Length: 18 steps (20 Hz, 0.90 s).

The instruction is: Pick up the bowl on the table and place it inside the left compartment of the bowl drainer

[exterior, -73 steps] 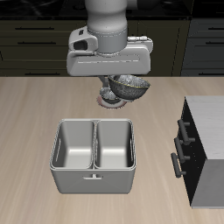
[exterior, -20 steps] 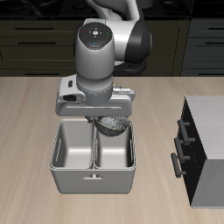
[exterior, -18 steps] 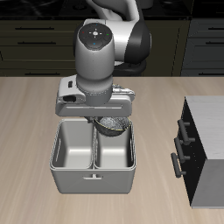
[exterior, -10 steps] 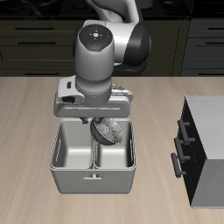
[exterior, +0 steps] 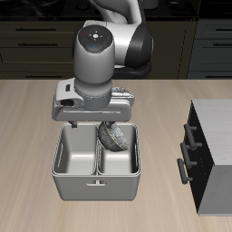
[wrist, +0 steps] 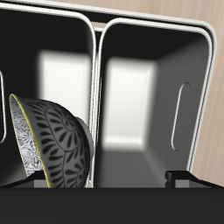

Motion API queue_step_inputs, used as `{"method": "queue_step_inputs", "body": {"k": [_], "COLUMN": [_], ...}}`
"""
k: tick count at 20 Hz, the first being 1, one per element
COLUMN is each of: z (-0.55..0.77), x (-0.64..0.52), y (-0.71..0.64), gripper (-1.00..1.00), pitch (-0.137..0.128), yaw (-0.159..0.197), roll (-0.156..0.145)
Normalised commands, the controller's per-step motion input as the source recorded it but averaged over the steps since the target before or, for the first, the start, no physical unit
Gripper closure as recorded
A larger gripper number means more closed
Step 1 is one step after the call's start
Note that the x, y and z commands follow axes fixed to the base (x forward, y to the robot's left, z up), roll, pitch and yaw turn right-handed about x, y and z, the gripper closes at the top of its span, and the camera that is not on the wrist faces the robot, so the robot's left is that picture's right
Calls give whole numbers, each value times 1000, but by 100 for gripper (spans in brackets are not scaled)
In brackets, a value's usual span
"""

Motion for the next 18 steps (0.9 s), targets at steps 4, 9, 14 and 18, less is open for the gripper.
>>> {"method": "queue_step_inputs", "body": {"k": [4,9,14,18], "z": [117,177,181,92], "x": [-38,-99,-134,-12], "y": [-10,121,245,99], "gripper": [-100,-100,-100,-100], "pitch": [-21,-21,-38,-11], "yaw": [-2,-29,-14,15], "roll": [-1,42,73,19]}}
